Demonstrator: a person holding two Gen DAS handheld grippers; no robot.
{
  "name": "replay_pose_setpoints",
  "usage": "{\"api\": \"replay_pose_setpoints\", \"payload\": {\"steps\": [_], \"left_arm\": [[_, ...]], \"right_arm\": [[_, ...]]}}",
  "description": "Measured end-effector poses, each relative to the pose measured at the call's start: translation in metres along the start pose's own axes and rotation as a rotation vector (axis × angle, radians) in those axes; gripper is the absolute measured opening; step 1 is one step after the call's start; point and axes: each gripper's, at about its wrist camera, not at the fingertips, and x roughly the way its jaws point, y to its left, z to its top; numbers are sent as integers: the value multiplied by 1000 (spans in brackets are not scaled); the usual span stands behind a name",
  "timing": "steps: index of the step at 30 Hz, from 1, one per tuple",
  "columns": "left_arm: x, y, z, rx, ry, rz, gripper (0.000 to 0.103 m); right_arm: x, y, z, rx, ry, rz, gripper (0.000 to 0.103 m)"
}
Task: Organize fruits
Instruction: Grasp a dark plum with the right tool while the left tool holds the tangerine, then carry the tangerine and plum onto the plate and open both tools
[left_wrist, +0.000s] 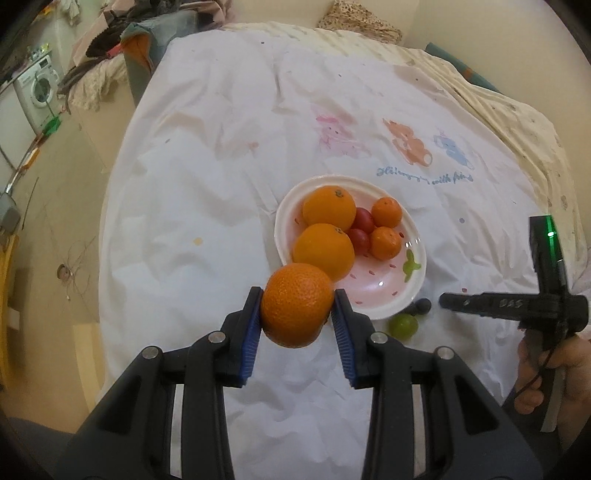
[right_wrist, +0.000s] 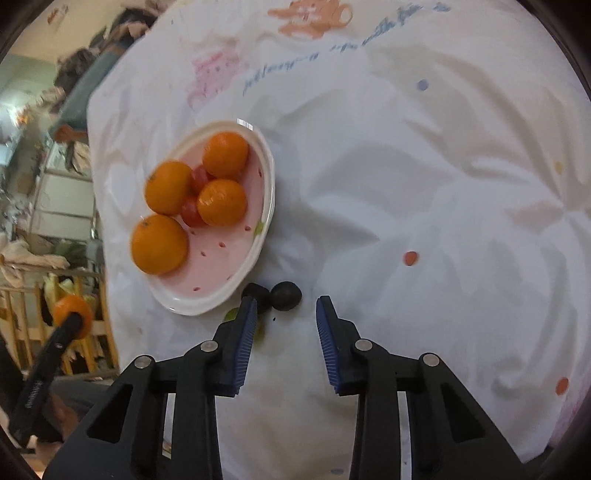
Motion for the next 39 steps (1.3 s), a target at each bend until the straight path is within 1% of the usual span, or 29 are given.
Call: {"api": "replay_pose_setpoints", "payload": {"steps": [5,7,9,11,16,20,25,32,35,39], "left_arm": [[0,2,4,-7,-4,-6,33],[2,3,5,-12,4,-6,33],[3,5,5,-19,12,-12,33],[5,5,6,-23,17,-16,33],[7,3,8,-21,24,-19,33],[8,2,7,-10,20,-11,33],[10,1,6,-11,26,-2,33],[11,-2,2,20,1,19,33],[10,2,0,18,-11,38,33],[3,11,0,-20,-29,54,33]], "right_arm": [[23,5,5,1,38,-30,35],[29,4,7,5,45,-39,32],[30,4,8,13,47,-34,32],[32,0,8,31,63,-9,24],[29,-1,8,10,67,-16,23],[21,-3,6,14,49,-8,23],[-2,-15,0,45,-1,30,23],[-35,-29,-9,71,-81,75,23],[-52,-32,-11,94,-131,117,23],[-78,-30,-12,101,-221,209,23]]}}
